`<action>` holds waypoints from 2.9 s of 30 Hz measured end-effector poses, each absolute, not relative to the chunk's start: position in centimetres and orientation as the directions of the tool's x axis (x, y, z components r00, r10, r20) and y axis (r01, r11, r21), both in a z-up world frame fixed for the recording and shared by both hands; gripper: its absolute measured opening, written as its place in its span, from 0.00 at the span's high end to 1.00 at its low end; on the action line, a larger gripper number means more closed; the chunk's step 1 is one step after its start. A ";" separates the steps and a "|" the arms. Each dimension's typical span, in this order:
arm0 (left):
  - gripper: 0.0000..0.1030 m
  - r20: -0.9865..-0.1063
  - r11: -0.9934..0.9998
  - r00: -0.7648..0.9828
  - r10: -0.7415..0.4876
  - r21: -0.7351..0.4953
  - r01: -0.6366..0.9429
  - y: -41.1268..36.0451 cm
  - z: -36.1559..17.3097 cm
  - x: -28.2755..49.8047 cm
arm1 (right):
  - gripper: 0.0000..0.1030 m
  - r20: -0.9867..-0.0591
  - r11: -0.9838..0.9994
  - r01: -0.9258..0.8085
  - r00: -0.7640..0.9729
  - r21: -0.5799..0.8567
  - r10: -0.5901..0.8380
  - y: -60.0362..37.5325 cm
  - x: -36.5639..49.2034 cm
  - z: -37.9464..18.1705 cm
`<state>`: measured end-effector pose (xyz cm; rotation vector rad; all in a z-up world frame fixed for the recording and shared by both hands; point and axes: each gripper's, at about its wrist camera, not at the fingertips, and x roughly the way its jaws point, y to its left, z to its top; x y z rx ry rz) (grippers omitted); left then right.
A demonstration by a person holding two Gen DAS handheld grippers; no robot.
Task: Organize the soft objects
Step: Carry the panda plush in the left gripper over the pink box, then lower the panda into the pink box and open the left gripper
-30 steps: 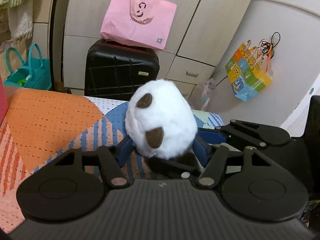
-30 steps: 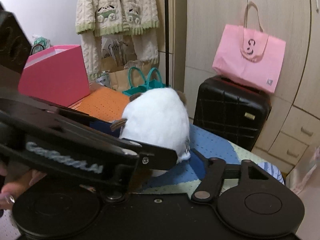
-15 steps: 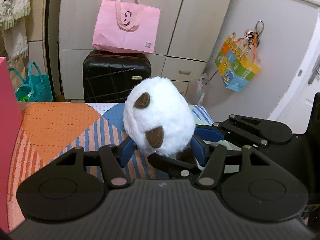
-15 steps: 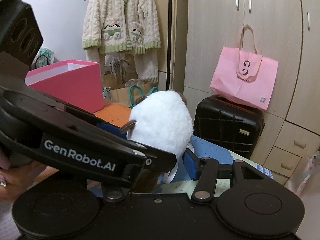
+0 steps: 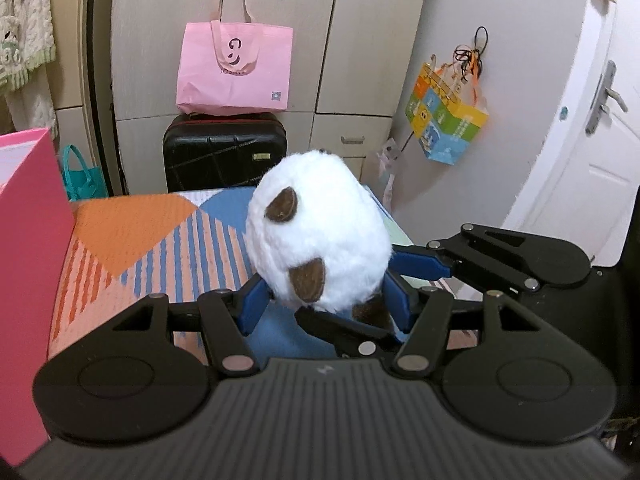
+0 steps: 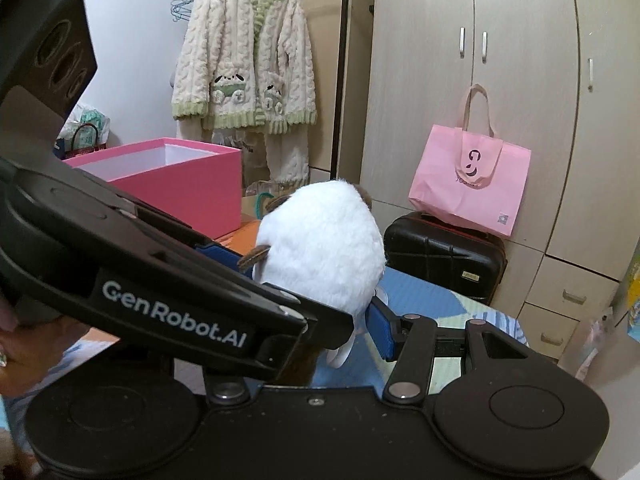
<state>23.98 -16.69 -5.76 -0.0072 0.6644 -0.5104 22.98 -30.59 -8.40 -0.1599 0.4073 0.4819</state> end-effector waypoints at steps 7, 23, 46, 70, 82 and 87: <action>0.42 -0.610 0.876 0.652 -0.450 -0.163 0.453 -16.0 -5.7 21.1 | 0.43 -0.443 0.885 -0.465 0.801 -0.039 0.402 -29.8 19.9 -8.4; 0.42 -0.653 0.895 0.625 -0.428 -0.209 0.394 -9.7 -4.4 13.8 | 0.43 -0.505 0.869 -0.495 0.746 0.016 0.435 -25.0 13.2 -7.8; 0.42 -0.457 0.957 0.842 -0.286 -0.190 0.221 4.4 3.3 14.4 | 0.43 -0.343 0.743 -0.653 0.738 -0.145 0.582 -11.7 15.4 1.0; 0.40 -0.632 0.943 0.719 -0.289 -0.316 0.101 12.8 -2.3 21.9 | 0.41 -0.539 0.732 -0.670 0.573 0.126 0.618 -3.0 23.7 -4.0; 0.31 -0.595 0.958 0.769 -0.236 -0.275 0.081 13.3 -0.8 20.2 | 0.34 -0.549 0.757 -0.650 0.609 0.070 0.573 -3.8 22.6 -2.9; 0.30 -0.583 0.962 0.780 -0.228 -0.256 0.090 12.9 -0.1 19.0 | 0.34 -0.534 0.779 -0.623 0.638 0.065 0.555 -5.2 21.7 -2.0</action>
